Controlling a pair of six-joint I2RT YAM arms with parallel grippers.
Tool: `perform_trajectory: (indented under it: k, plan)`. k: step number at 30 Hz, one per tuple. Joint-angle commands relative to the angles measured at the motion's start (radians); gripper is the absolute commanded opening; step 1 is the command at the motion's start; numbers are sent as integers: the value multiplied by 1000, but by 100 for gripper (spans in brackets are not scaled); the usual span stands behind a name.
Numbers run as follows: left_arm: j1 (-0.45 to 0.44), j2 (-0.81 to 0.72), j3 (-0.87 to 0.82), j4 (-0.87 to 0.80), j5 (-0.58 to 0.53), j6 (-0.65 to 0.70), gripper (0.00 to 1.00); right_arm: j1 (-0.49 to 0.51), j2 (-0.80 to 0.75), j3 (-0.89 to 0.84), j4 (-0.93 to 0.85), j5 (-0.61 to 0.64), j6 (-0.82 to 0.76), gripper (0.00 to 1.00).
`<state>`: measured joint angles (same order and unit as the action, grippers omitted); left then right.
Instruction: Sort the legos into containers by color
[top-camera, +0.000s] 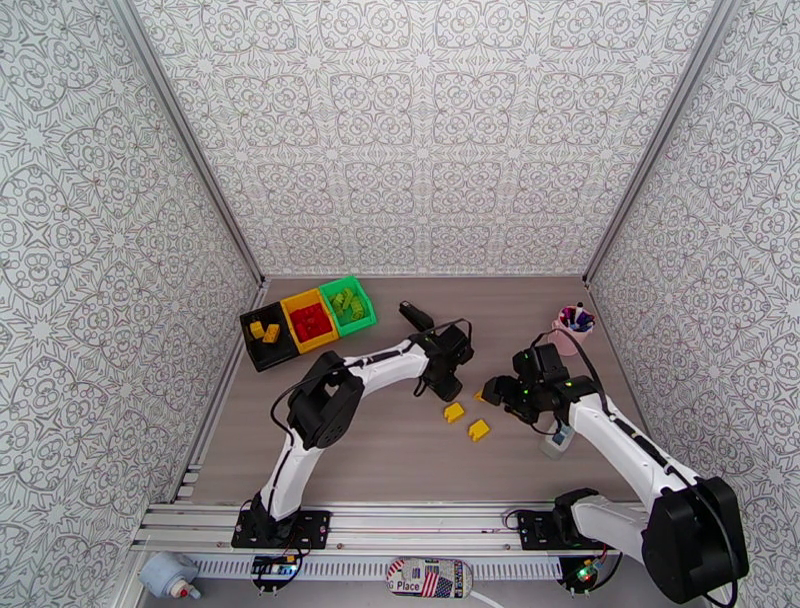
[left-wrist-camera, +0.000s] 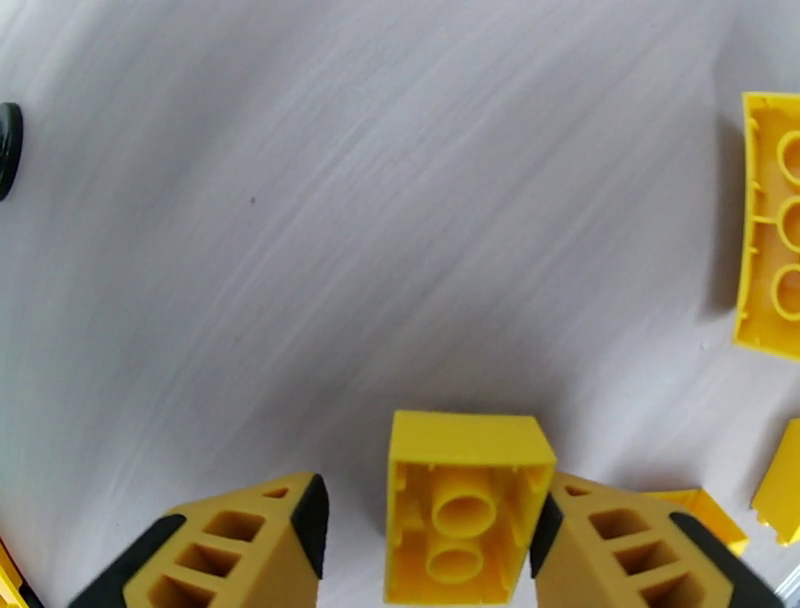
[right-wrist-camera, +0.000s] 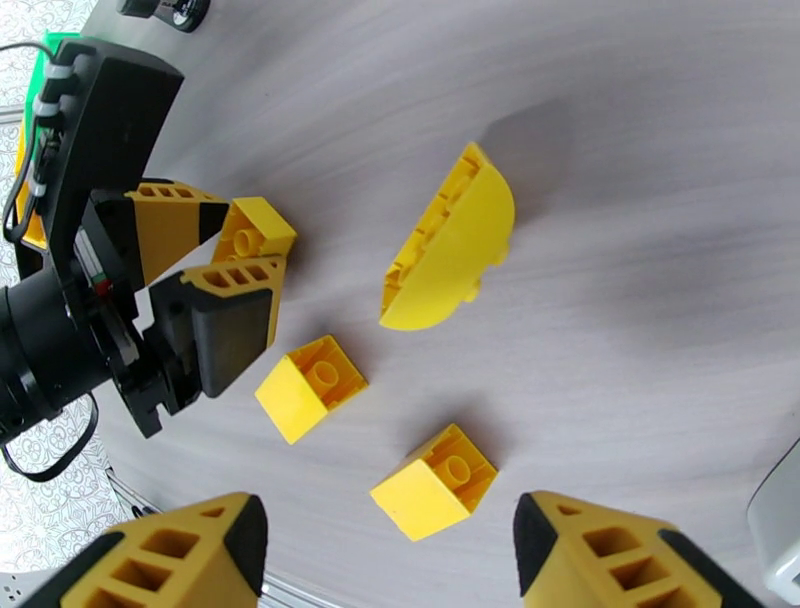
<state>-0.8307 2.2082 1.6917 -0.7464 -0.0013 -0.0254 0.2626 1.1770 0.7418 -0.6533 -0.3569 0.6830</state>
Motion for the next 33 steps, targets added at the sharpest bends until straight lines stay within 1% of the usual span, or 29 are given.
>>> perform_trajectory:
  k: [1, 6, 10, 13, 17, 21, 26, 30, 31, 33]
  plan:
    - [-7, 45, 41, -29, -28, -16, 54, -8, -15, -10, -3, -20, 0, 69]
    - [-5, 53, 45, -30, -48, -33, 45, -8, -16, -8, 6, -32, 2, 69]
    - [12, 29, 26, -13, -45, -63, 40, -4, 0, -12, 66, -87, 32, 69]
    - [53, -31, -23, 26, -16, -98, 38, 27, 21, 0, 112, -100, 59, 69]
    - [139, -128, -118, 83, 24, -154, 36, 108, 80, 55, 156, -91, 88, 69]
    - [259, -255, -232, 135, 62, -210, 35, 225, 184, 161, 197, -69, 106, 68]
    - [450, -428, -376, 185, 89, -294, 35, 358, 347, 338, 222, -63, 114, 66]
    - [624, -568, -473, 195, 42, -371, 35, 437, 468, 480, 210, -75, 110, 65]
    - [672, -599, -493, 188, 16, -392, 35, 450, 492, 514, 204, -79, 107, 65]
    - [766, -649, -524, 179, 2, -429, 35, 469, 527, 562, 190, -81, 101, 64]
